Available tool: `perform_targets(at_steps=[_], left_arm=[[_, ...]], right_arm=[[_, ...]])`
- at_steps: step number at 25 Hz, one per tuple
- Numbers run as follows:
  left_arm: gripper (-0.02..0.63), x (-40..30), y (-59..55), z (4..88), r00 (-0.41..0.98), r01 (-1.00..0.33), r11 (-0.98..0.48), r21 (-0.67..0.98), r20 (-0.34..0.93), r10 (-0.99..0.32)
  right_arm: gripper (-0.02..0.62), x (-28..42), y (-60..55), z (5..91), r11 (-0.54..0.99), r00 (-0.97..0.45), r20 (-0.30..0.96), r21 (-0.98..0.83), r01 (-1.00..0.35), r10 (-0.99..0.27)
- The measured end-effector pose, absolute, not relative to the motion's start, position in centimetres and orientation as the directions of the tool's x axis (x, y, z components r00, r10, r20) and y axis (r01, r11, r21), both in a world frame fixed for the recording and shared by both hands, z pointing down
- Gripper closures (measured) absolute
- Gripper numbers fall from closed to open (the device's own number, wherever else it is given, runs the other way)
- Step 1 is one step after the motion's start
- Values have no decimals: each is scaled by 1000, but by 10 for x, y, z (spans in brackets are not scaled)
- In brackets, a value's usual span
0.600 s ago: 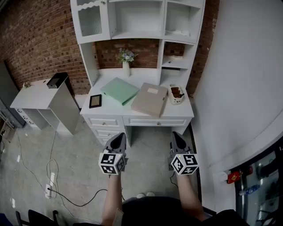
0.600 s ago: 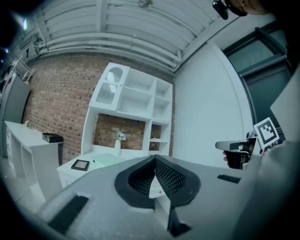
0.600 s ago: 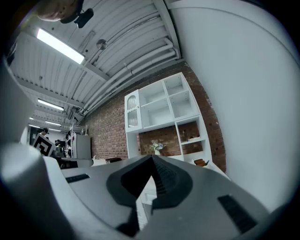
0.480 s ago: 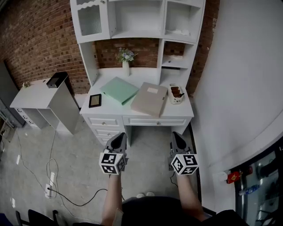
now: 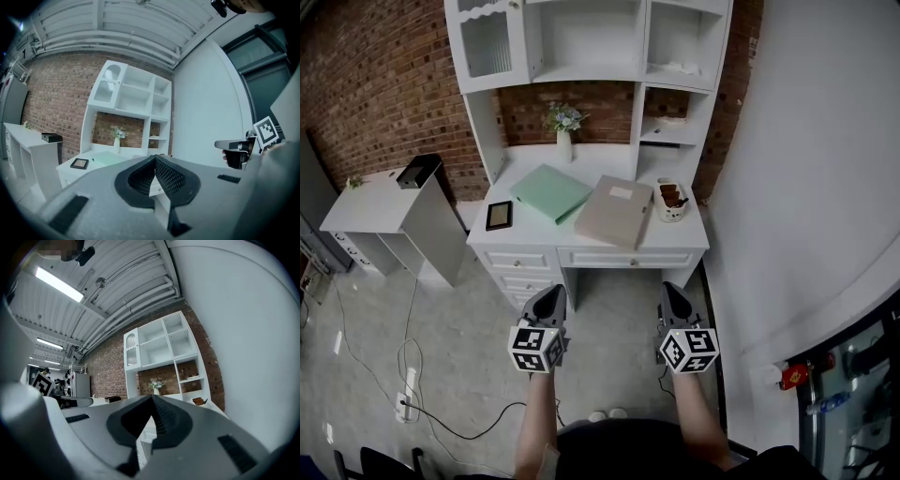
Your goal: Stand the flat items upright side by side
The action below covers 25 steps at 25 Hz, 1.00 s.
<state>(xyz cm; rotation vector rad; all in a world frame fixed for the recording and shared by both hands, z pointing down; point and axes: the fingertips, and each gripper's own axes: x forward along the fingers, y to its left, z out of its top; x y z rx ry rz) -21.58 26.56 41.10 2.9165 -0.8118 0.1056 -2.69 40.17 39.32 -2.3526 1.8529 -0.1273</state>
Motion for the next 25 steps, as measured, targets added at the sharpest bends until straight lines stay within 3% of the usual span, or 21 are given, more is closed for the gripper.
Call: perform_targets(at_steps=[11, 13, 14, 17, 21, 25], left_arm=[[595, -213, 275, 421, 888, -460, -875, 153, 97, -450], [590, -212, 279, 422, 897, -442, -882, 165, 79, -434], [565, -212, 281, 422, 902, -431, -885, 174, 66, -426], [392, -216, 285, 425, 911, -410, -893, 187, 45, -409], [343, -226, 285, 438, 909, -417, -889, 188, 64, -413], [334, -236, 279, 447, 906, -423, -883, 204, 79, -416]], right_arm=[[597, -37, 401, 405, -185, 186, 12, -183, -966, -982], [540, -41, 401, 406, -159, 160, 12, -202, -966, -987], [515, -43, 402, 405, -144, 146, 6, -212, -967, -989], [389, -53, 403, 404, -91, 95, -7, -217, -972, -995], [356, -56, 407, 408, -95, 99, -2, -240, -966, -995], [353, -59, 410, 414, -132, 132, 16, -241, -961, -991]])
